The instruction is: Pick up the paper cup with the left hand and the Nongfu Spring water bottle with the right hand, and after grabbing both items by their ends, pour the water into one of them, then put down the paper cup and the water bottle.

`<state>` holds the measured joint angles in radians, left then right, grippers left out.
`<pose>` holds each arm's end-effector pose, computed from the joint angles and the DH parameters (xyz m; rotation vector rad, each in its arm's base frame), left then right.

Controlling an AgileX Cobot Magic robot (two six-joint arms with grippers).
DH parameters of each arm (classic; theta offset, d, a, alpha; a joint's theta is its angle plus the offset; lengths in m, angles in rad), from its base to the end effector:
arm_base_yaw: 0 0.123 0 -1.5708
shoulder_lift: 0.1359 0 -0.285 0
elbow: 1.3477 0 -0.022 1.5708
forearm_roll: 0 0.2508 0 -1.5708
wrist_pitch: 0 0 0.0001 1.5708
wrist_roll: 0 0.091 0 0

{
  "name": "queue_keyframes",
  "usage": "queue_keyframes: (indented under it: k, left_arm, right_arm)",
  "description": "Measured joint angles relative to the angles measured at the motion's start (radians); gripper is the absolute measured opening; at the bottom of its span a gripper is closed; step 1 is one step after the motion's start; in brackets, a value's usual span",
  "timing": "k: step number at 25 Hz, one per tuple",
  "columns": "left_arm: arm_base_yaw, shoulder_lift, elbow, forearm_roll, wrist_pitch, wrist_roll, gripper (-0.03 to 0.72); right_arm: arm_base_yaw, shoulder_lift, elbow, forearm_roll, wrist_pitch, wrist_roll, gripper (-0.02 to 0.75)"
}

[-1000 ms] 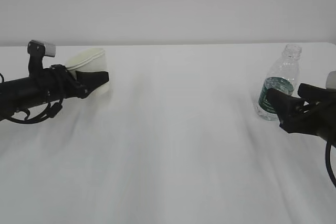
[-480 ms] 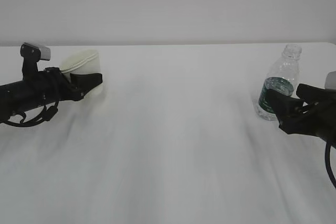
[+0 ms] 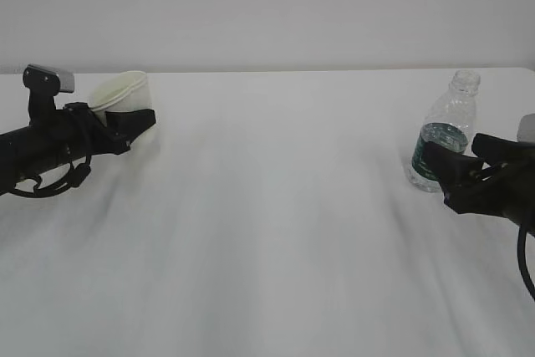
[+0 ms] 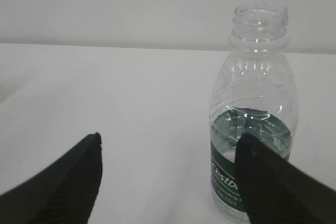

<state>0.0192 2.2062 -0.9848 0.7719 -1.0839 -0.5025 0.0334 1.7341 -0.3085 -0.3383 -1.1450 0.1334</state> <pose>0.3959 -0.0485 0.0951 0.3994 1.7233 -0.6259 0.2468 0.0358 0.1377 -0.2598 1.7665 0.2902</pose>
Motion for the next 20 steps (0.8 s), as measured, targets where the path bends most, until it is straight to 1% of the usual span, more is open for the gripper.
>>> queue_keyframes:
  k: [5, 8, 11, 14, 20]
  left_arm:
    - [0.000, -0.001, 0.036, -0.102, -0.002, 0.069, 0.372]
    - [0.001, -0.001, 0.082, -0.168, -0.031, 0.130, 0.372]
    - [0.002, -0.001, 0.118, -0.223, -0.031, 0.158, 0.371]
    - [0.002, -0.001, 0.139, -0.257, -0.031, 0.168, 0.370]
    - [0.002, -0.007, 0.172, -0.286, -0.032, 0.212, 0.369]
  right_arm:
    - [0.000, 0.000, 0.000, 0.000, 0.000, 0.000, 0.588]
    - [0.000, 0.000, 0.000, 0.000, 0.000, 0.000, 0.588]
    - [0.000, 0.000, 0.000, 0.000, 0.000, 0.000, 0.588]
    - [0.000, 0.000, 0.000, -0.001, 0.000, 0.000, 0.588]
    - [0.000, 0.000, 0.000, -0.003, 0.000, 0.000, 0.588]
